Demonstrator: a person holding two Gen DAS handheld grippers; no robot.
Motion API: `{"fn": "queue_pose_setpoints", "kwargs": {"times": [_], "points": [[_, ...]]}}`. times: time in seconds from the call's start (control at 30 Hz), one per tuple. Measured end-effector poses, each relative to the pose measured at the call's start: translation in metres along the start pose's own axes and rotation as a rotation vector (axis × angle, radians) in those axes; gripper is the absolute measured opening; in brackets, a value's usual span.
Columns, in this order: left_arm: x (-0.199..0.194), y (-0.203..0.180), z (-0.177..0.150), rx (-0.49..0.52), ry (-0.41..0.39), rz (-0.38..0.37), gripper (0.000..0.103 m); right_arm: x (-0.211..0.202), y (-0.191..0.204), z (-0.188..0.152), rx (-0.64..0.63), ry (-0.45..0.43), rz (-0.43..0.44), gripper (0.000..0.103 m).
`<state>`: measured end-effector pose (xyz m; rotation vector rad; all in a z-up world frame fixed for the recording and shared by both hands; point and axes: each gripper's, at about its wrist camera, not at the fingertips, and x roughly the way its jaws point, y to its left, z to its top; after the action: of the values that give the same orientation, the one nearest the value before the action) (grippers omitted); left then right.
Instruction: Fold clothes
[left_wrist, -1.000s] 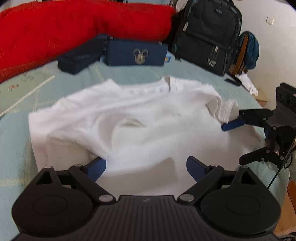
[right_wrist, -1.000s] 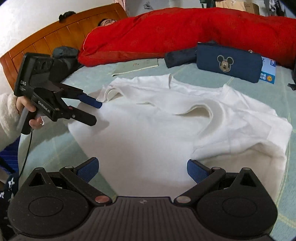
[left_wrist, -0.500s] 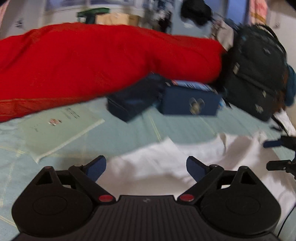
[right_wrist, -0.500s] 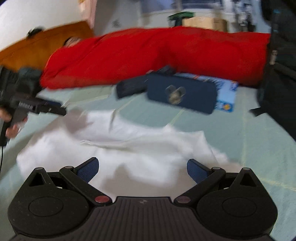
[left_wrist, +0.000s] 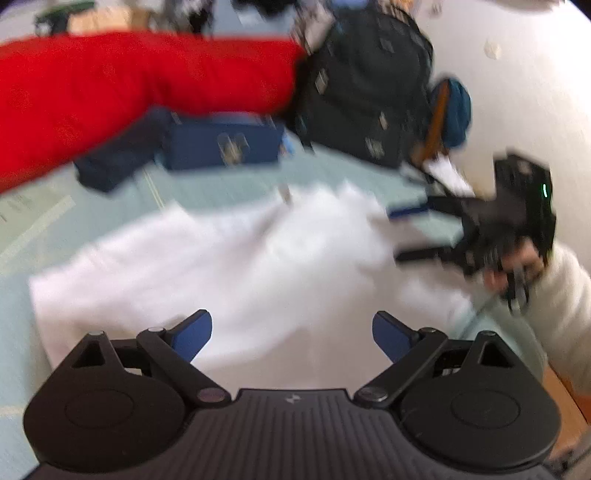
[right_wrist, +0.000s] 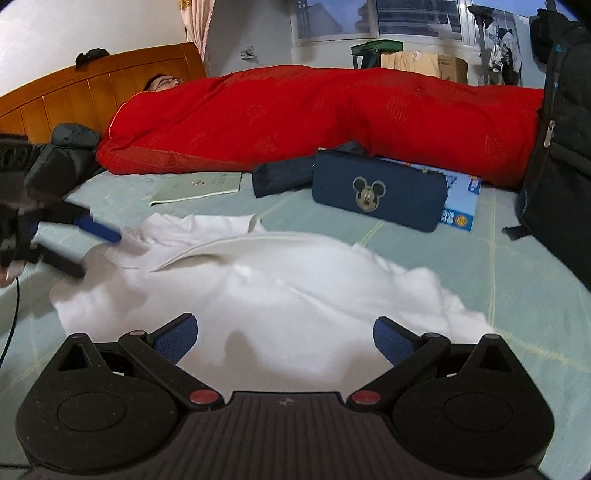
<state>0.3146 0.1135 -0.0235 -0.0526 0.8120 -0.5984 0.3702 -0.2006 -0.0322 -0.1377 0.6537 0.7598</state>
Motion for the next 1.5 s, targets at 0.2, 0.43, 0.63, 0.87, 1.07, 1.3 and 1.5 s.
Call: {"fn": "queue_pose_setpoints", "kwargs": {"times": [0.2, 0.43, 0.63, 0.87, 1.07, 1.3, 1.5], "points": [[0.029, 0.021, -0.002, -0.092, 0.082, 0.021, 0.093, 0.002, -0.002, -0.005, 0.025, -0.002, -0.023, 0.103], [0.01, 0.042, 0.039, -0.133, -0.132, 0.304, 0.093, 0.002, -0.006, 0.003, 0.042, -0.057, -0.024, 0.103], [0.008, 0.028, 0.042, -0.122, -0.162, 0.274, 0.094, 0.008, -0.01, 0.002, 0.067, -0.072, -0.019, 0.103], [0.034, 0.006, 0.015, -0.02, -0.039, 0.291, 0.096, 0.019, -0.033, -0.014, 0.175, 0.009, -0.088, 0.103], [0.024, -0.007, 0.002, -0.055, -0.014, 0.315, 0.094, -0.007, -0.066, -0.022, 0.325, -0.107, 0.043, 0.103], [0.013, -0.044, -0.022, -0.016, -0.017, 0.329, 0.094, -0.023, -0.092, -0.019, 0.399, -0.19, 0.016, 0.056], [-0.002, -0.086, -0.051, 0.02, -0.083, 0.347, 0.094, 0.001, -0.105, 0.006, 0.372, -0.067, -0.126, 0.043]]}}
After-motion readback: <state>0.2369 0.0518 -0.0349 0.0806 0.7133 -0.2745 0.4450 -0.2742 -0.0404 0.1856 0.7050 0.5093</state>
